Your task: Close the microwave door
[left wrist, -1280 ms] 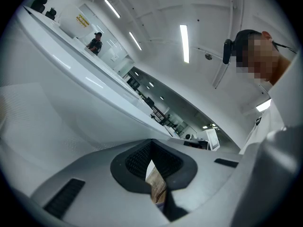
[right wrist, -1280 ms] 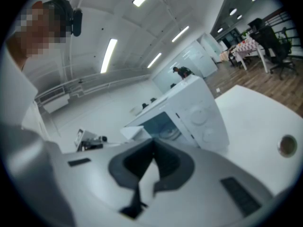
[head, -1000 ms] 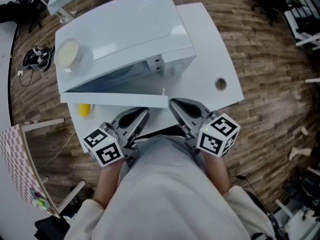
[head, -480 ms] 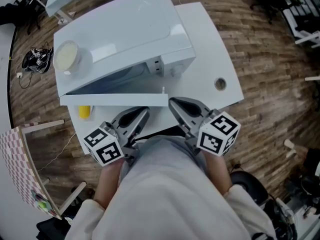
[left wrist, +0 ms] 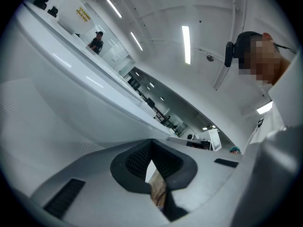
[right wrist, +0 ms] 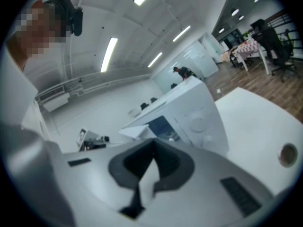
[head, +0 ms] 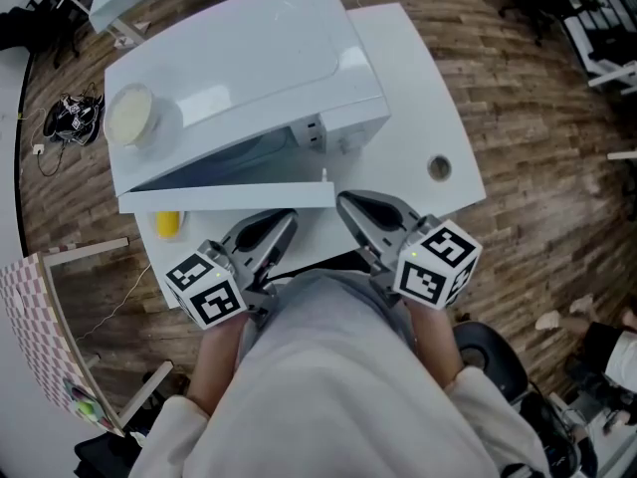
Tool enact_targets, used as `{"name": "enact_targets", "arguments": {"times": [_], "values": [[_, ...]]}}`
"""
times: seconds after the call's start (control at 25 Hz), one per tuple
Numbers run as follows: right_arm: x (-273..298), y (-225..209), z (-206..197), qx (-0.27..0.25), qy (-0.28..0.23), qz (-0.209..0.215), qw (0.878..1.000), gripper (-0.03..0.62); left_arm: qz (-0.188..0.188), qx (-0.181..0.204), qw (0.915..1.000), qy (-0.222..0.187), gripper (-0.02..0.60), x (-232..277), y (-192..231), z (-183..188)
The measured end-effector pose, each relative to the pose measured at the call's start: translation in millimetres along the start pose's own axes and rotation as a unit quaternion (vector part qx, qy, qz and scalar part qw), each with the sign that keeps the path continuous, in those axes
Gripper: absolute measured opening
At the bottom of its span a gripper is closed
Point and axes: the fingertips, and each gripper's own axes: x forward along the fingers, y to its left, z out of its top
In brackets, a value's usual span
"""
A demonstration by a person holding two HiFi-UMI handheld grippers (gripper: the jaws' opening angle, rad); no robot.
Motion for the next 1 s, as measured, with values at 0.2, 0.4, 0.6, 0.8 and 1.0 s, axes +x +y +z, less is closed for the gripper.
{"name": "enact_targets", "arguments": {"times": [0.2,0.4,0.6,0.8,1.0], "values": [[-2.4,-5.7,5.4,-0.002,-0.003,-0.004,1.000,0.021,0.000,0.002,1.0000,0.002,0.017,2.1,2.0,1.8],[-6.3,-10.2,12.3,-0.012,-0.001,-0.009,1.000,0.021,0.000,0.003,1.0000,0.003,0.015,3.4,3.7,4.4],[-5.0,-7.8,14.2,-0.029,0.010,-0.004,1.000,0.021,0.001,0.007,0.9999,0.009,0.017,5.8,7.9,6.1],[-3.9,-3.2,14.5,-0.056,0.021,0.001,0.998,0.021,0.001,0.006,0.9999,0.012,0.015,9.6,10.8,7.1],[-3.3,-0.5,13.5,-0.074,0.032,0.003,0.997,0.021,-0.001,0.003,0.9999,0.015,0.015,14.1,13.5,8.0]]}}
